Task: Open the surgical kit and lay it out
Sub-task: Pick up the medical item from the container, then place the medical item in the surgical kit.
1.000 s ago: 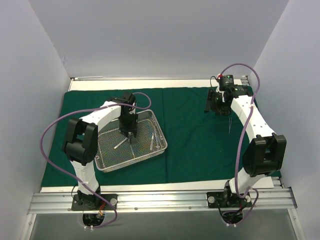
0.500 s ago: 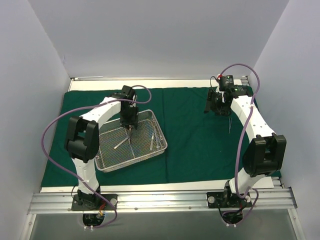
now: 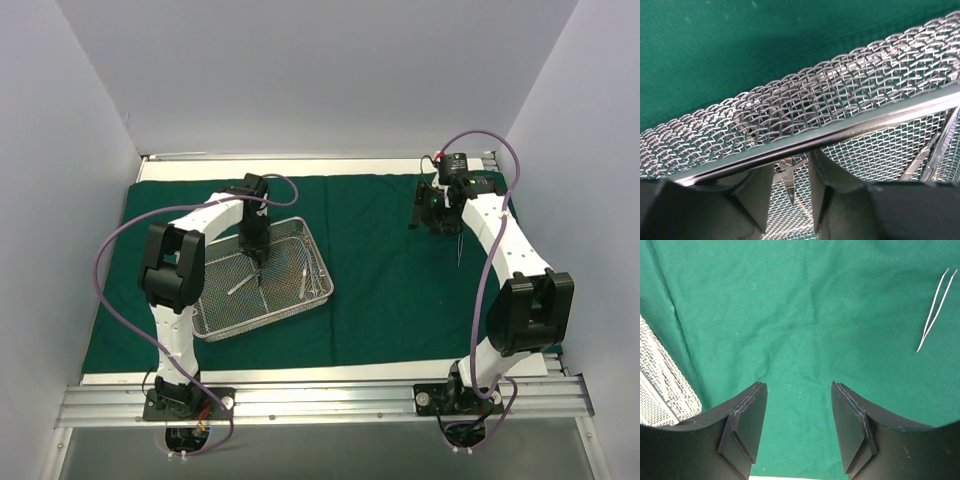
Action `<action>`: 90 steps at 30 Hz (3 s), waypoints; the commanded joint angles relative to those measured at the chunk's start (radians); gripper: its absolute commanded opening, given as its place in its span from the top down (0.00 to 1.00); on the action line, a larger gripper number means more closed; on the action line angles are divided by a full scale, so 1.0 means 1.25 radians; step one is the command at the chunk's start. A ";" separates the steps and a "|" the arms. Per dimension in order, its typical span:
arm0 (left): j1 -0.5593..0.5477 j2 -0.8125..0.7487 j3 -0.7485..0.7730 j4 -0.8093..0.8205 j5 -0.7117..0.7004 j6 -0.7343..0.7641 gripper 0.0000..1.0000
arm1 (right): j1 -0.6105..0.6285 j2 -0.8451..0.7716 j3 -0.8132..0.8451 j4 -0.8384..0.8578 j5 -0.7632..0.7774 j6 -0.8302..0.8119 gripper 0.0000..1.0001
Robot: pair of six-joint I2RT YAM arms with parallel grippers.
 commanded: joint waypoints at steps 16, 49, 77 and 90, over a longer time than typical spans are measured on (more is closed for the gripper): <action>-0.050 -0.010 -0.157 0.105 -0.080 -0.040 0.86 | -0.004 -0.116 -0.047 -0.005 -0.004 -0.010 0.46; -0.087 -0.268 -0.081 0.052 0.117 0.039 0.98 | 0.119 -0.064 -0.023 0.111 -0.158 0.057 0.46; -0.050 -0.350 -0.195 0.987 0.787 -0.592 0.98 | 0.183 -0.211 -0.144 0.512 -0.671 0.275 0.43; -0.053 -0.321 -0.247 1.242 0.792 -0.786 0.98 | 0.188 -0.213 -0.153 0.600 -0.708 0.328 0.46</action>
